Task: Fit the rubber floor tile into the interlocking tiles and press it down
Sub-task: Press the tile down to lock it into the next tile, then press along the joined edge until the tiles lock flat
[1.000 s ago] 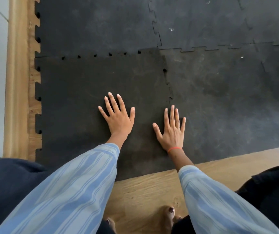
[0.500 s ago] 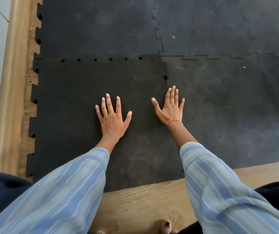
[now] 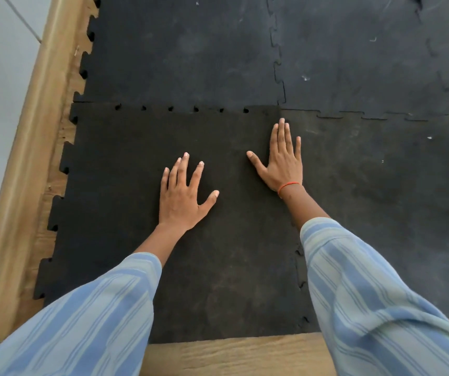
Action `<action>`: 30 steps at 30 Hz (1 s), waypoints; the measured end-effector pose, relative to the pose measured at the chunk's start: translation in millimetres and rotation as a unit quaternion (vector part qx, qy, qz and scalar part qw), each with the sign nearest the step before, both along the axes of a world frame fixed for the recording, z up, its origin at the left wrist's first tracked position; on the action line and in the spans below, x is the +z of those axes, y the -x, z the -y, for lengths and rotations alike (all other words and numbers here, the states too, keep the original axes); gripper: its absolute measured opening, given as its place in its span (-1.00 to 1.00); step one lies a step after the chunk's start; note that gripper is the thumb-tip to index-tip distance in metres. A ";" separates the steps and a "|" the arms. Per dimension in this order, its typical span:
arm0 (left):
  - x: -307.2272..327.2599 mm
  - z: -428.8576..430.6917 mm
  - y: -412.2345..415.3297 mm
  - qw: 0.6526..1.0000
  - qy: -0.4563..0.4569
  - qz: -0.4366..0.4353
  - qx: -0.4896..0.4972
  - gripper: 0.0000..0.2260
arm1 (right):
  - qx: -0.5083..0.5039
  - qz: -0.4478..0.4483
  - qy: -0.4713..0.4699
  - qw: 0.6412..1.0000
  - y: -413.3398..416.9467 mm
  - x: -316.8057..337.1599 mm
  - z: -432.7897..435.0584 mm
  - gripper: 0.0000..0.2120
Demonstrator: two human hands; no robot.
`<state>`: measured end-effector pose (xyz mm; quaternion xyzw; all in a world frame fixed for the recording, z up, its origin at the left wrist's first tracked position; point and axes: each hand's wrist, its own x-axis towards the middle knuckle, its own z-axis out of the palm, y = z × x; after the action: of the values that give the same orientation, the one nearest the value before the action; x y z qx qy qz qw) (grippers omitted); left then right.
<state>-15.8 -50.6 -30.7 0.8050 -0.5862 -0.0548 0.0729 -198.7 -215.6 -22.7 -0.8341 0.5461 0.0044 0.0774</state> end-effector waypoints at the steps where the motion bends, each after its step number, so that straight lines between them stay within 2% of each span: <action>1: -0.4 4.2 -4.2 1.000 0.003 0.000 0.003 -0.31 | -0.005 0.004 -0.003 1.000 -1.9 -0.4 4.7 -0.09; 9: 4.5 19.8 -40.2 0.999 -0.015 -0.008 0.027 -0.26 | -0.028 -0.016 -0.057 0.998 -14.7 5.5 42.2 -0.06; 12: 6.1 14.7 -64.6 0.998 -0.011 -0.010 0.054 -0.26 | -0.033 -0.018 -0.069 0.997 -35.8 7.2 48.9 -0.20; 15: 2.1 8.5 -73.0 0.999 -0.006 -0.005 0.049 -0.27 | 0.041 -0.001 -0.020 0.999 -51.5 0.3 38.6 -0.36; 19: 1.8 10.6 -72.5 0.998 -0.015 0.004 0.058 -0.28 | 0.048 -0.010 -0.044 0.998 -54.6 3.0 49.4 -0.25; 24: 3.3 11.1 -73.6 0.998 -0.037 0.011 0.056 -0.27 | -0.022 -0.050 -0.125 0.991 -83.6 15.4 68.1 -0.25; 26: 3.3 10.8 -72.7 0.998 -0.036 0.004 0.053 -0.28 | 0.023 -0.049 -0.116 0.992 -100.2 19.1 59.1 -0.34; 28: 3.5 11.6 -73.1 0.998 -0.030 0.001 0.048 -0.31 | 0.123 -0.026 -0.079 0.989 -119.5 14.5 33.8 -0.42; 30: 4.2 18.0 -81.2 0.999 -0.032 -0.002 0.037 -0.34 | 0.154 0.005 -0.047 0.987 -133.9 5.4 9.8 -0.44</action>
<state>65.4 -68.6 -26.5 0.8277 -0.5543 -0.0724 0.0501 -64.8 -225.4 -17.3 -0.9039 0.4096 0.0373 0.1177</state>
